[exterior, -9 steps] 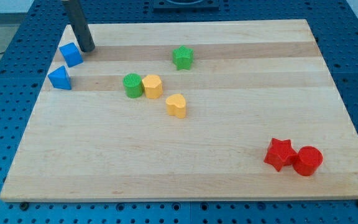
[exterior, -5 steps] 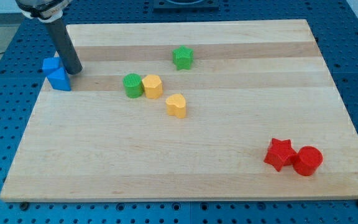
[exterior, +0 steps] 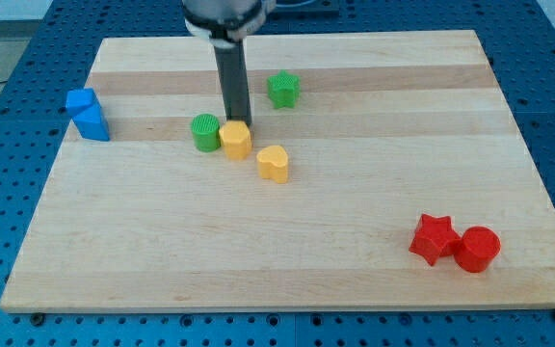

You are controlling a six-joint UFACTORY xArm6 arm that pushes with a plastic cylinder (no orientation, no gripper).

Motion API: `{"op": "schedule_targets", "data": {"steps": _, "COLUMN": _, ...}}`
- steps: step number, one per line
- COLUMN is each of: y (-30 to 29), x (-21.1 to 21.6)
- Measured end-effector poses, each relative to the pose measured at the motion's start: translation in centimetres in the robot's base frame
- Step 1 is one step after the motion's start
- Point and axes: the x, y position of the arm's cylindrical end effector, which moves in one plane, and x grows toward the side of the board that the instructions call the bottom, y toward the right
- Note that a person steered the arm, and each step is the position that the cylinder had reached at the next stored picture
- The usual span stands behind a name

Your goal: Move the yellow hexagon to the bottom left

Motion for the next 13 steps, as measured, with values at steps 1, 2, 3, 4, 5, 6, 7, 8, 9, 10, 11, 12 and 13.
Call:
{"op": "schedule_targets", "data": {"steps": 1, "y": 4.4, "x": 2.3}}
{"op": "schedule_targets", "data": {"steps": 2, "y": 4.3, "x": 3.0}}
{"op": "schedule_targets", "data": {"steps": 3, "y": 0.6, "x": 5.8}}
{"op": "schedule_targets", "data": {"steps": 4, "y": 0.9, "x": 5.1}}
{"op": "schedule_targets", "data": {"steps": 5, "y": 1.0, "x": 2.3}}
{"op": "schedule_targets", "data": {"steps": 6, "y": -0.2, "x": 2.2}}
{"op": "schedule_targets", "data": {"steps": 7, "y": 2.3, "x": 1.5}}
{"op": "schedule_targets", "data": {"steps": 8, "y": 0.5, "x": 0.3}}
{"op": "schedule_targets", "data": {"steps": 9, "y": -4.2, "x": 2.6}}
{"op": "schedule_targets", "data": {"steps": 10, "y": -8.5, "x": 5.1}}
{"op": "schedule_targets", "data": {"steps": 11, "y": -9.2, "x": 2.7}}
{"op": "schedule_targets", "data": {"steps": 12, "y": -11.7, "x": 8.4}}
{"op": "schedule_targets", "data": {"steps": 13, "y": -13.2, "x": 11.9}}
